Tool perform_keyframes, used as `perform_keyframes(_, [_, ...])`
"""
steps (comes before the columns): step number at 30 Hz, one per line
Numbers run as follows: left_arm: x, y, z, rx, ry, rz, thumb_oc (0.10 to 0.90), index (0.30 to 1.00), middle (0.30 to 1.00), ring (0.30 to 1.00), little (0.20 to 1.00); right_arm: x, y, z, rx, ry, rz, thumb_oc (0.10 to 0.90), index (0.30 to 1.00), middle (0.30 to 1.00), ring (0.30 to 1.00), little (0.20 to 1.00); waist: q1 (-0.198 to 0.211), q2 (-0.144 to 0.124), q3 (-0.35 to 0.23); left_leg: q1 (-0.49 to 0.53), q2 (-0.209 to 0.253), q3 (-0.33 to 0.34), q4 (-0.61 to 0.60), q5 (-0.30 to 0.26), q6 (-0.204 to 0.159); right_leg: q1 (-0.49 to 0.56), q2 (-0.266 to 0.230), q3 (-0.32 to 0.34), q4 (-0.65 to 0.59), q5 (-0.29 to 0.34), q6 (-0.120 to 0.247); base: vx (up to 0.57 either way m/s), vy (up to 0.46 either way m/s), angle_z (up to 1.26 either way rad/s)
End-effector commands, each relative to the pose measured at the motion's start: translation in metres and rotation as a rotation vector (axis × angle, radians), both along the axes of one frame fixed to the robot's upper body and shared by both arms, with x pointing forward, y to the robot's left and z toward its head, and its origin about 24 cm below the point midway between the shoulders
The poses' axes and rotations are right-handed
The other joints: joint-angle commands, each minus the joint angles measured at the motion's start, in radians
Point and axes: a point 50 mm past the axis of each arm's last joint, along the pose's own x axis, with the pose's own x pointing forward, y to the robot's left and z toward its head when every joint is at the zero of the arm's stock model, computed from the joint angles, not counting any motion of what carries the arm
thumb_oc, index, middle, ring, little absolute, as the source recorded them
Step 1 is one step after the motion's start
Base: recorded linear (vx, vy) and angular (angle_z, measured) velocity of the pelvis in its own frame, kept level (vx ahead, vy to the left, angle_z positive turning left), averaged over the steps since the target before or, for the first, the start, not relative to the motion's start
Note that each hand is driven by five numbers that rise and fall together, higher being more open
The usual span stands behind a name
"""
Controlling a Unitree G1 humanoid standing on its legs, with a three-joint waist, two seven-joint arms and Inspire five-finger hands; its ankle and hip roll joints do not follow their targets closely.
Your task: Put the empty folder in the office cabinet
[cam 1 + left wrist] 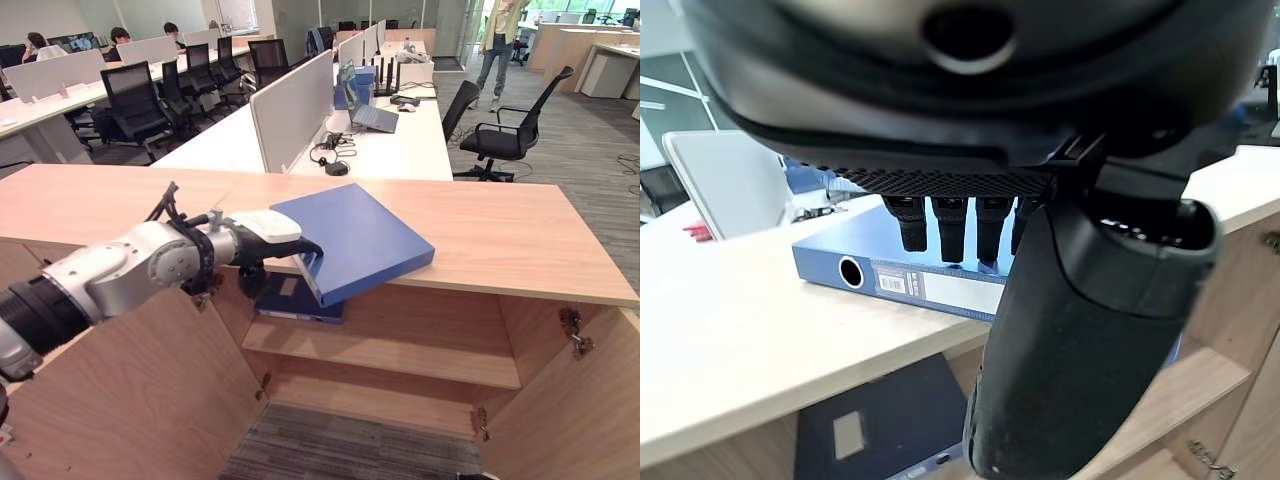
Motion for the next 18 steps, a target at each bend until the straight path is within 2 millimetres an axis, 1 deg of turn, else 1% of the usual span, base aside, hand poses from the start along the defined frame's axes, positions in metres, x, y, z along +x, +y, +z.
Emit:
perform_keyframes(1, [-0.009, 0.011, 0.015, 0.05, 0.06, 0.006, 0.8, 0.9, 0.9, 0.9, 0.9, -0.027, 0.022, -0.01, 0.071, 0.122, 0.059, 0.8, 0.9, 0.9, 0.9, 0.9, -0.01, -0.012, 0.037, 0.039, 0.035, -0.024, -0.007, -0.097, -0.037, 0.08, -0.116, -0.016, 0.008, -0.067, 0.158, 0.0, 0.0, 0.0])
perform_keyframes(5, [-0.015, 0.007, 0.02, 0.028, 0.084, -0.015, 0.8, 0.9, 0.9, 0.9, 0.9, -0.03, 0.023, -0.01, 0.076, 0.131, 0.065, 0.8, 0.9, 0.9, 0.9, 0.9, -0.007, -0.012, 0.034, 0.038, 0.036, -0.026, -0.007, -0.096, -0.037, 0.08, -0.116, -0.016, 0.008, -0.066, 0.158, 0.0, 0.0, 0.0])
perform_keyframes(9, [-0.019, 0.0, 0.03, 0.003, 0.079, -0.05, 0.8, 0.9, 0.9, 0.9, 0.9, -0.035, 0.023, -0.011, 0.081, 0.146, 0.069, 0.8, 0.9, 0.9, 0.9, 0.9, -0.006, -0.012, 0.03, 0.036, 0.035, -0.027, -0.007, -0.093, -0.038, 0.08, -0.117, -0.018, 0.008, -0.064, 0.158, 0.0, 0.0, 0.0])
perform_keyframes(11, [-0.019, 0.0, 0.032, -0.001, 0.071, -0.051, 0.8, 0.9, 0.9, 0.9, 0.9, -0.035, 0.024, -0.011, 0.083, 0.147, 0.068, 0.8, 0.9, 0.9, 0.9, 0.9, -0.005, -0.013, 0.03, 0.036, 0.036, -0.029, -0.007, -0.093, -0.038, 0.08, -0.117, -0.019, 0.008, -0.064, 0.158, 0.0, 0.0, 0.0])
perform_keyframes(14, [-0.013, 0.002, 0.042, -0.031, 0.011, -0.029, 0.8, 0.9, 0.9, 0.9, 0.9, -0.033, 0.026, -0.011, 0.091, 0.14, 0.059, 0.8, 0.9, 0.9, 0.9, 0.9, -0.004, -0.015, 0.027, 0.035, 0.035, -0.031, -0.007, -0.092, -0.039, 0.079, -0.118, -0.019, 0.008, -0.063, 0.158, 0.0, 0.0, 0.0])
perform_keyframes(16, [-0.009, 0.005, 0.05, -0.057, -0.035, -0.009, 0.8, 0.9, 0.9, 0.9, 0.9, -0.031, 0.025, -0.011, 0.092, 0.134, 0.055, 0.8, 0.9, 0.9, 0.9, 0.9, -0.004, -0.015, 0.027, 0.036, 0.035, -0.031, -0.007, -0.091, -0.039, 0.08, -0.119, -0.021, 0.008, -0.063, 0.158, 0.0, 0.0, 0.0])
perform_keyframes(17, [-0.003, 0.005, 0.071, -0.154, -0.125, 0.009, 0.8, 0.9, 0.9, 0.9, 0.9, -0.03, 0.027, -0.011, 0.1, 0.124, 0.043, 0.8, 0.9, 0.9, 0.9, 0.9, -0.004, -0.017, 0.025, 0.035, 0.035, -0.031, -0.007, -0.089, -0.039, 0.08, -0.119, -0.021, 0.008, -0.062, 0.158, 0.0, 0.0, 0.0])
perform_keyframes(18, [-0.001, 0.005, 0.08, -0.196, -0.157, 0.016, 0.8, 0.9, 0.9, 0.9, 0.9, -0.03, 0.027, -0.011, 0.102, 0.122, 0.043, 0.8, 0.9, 0.9, 0.9, 0.9, -0.005, -0.018, 0.024, 0.035, 0.034, -0.031, -0.007, -0.089, -0.04, 0.08, -0.119, -0.022, 0.008, -0.063, 0.158, 0.0, 0.0, 0.0])
